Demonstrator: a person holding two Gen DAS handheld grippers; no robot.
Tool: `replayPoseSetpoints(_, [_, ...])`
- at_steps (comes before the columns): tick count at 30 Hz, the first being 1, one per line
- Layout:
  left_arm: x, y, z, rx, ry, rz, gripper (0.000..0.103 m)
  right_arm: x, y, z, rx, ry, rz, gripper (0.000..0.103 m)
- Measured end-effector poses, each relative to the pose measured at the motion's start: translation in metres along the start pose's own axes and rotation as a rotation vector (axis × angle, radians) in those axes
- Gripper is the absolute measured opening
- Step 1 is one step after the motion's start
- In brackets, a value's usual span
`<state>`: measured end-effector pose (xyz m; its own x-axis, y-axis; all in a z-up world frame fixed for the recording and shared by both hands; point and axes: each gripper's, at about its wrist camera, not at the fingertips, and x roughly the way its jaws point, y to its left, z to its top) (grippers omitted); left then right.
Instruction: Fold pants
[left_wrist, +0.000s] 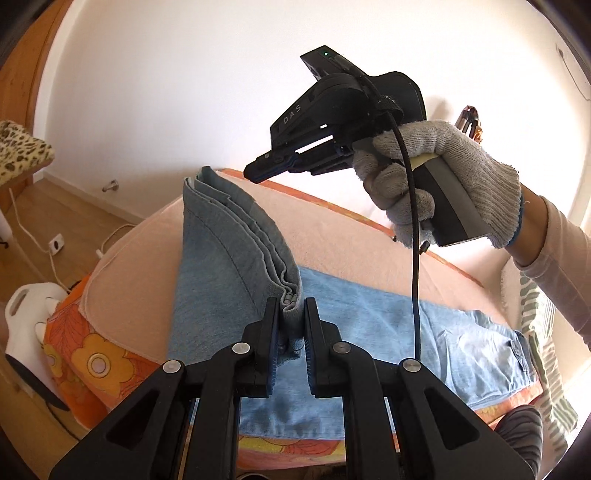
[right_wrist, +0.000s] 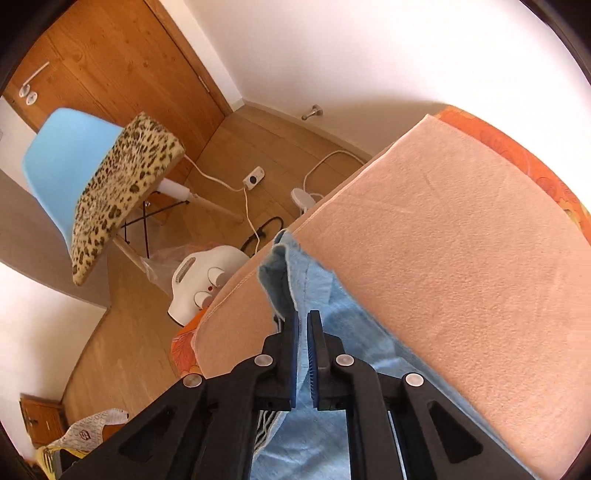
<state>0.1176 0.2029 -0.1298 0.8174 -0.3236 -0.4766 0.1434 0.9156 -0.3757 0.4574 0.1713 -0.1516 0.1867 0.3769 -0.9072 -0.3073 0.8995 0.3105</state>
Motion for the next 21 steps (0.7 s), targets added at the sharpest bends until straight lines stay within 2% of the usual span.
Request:
replayPoseSetpoints(3, [0.005, -0.024, 0.004, 0.059, -0.005, -0.02, 0.011, -0.036, -0.021, -0.008, 0.014, -0.048, 0.01, 0.006])
replayPoseSetpoints(4, [0.007, -0.03, 0.003, 0.073, -0.002, -0.028, 0.011, -0.04, -0.025, -0.013, 0.018, -0.05, -0.015, 0.018])
replayPoseSetpoints(5, [0.009, -0.036, 0.001, 0.085, 0.004, -0.031, 0.011, -0.043, -0.031, -0.017, 0.032, -0.047, -0.027, 0.056])
replayPoseSetpoints(6, [0.012, -0.04, -0.001, 0.093, 0.013, -0.03, 0.011, -0.042, -0.035, -0.021, 0.044, -0.04, -0.021, 0.07])
replayPoseSetpoints(7, [0.015, -0.042, -0.005, 0.097, 0.026, -0.032, 0.011, -0.041, -0.037, -0.025, 0.038, -0.038, 0.02, 0.074])
replayPoseSetpoints(10, [0.022, -0.045, -0.017, 0.101, 0.059, -0.031, 0.011, -0.028, -0.034, -0.037, -0.009, 0.016, 0.094, 0.072])
replayPoseSetpoints(12, [0.023, -0.048, -0.022, 0.098, 0.071, -0.032, 0.011, -0.009, -0.032, -0.044, -0.039, 0.072, 0.074, 0.074])
replayPoseSetpoints(13, [0.024, -0.049, -0.024, 0.092, 0.075, -0.037, 0.011, -0.002, -0.035, -0.048, -0.044, 0.081, 0.036, 0.073])
replayPoseSetpoints(15, [0.025, -0.05, -0.027, 0.083, 0.083, -0.041, 0.011, 0.009, -0.044, -0.053, -0.015, 0.088, 0.006, 0.073])
replayPoseSetpoints(21, [0.024, -0.054, -0.028, 0.05, 0.099, -0.086, 0.011, 0.015, -0.097, -0.072, 0.128, 0.072, 0.062, 0.07])
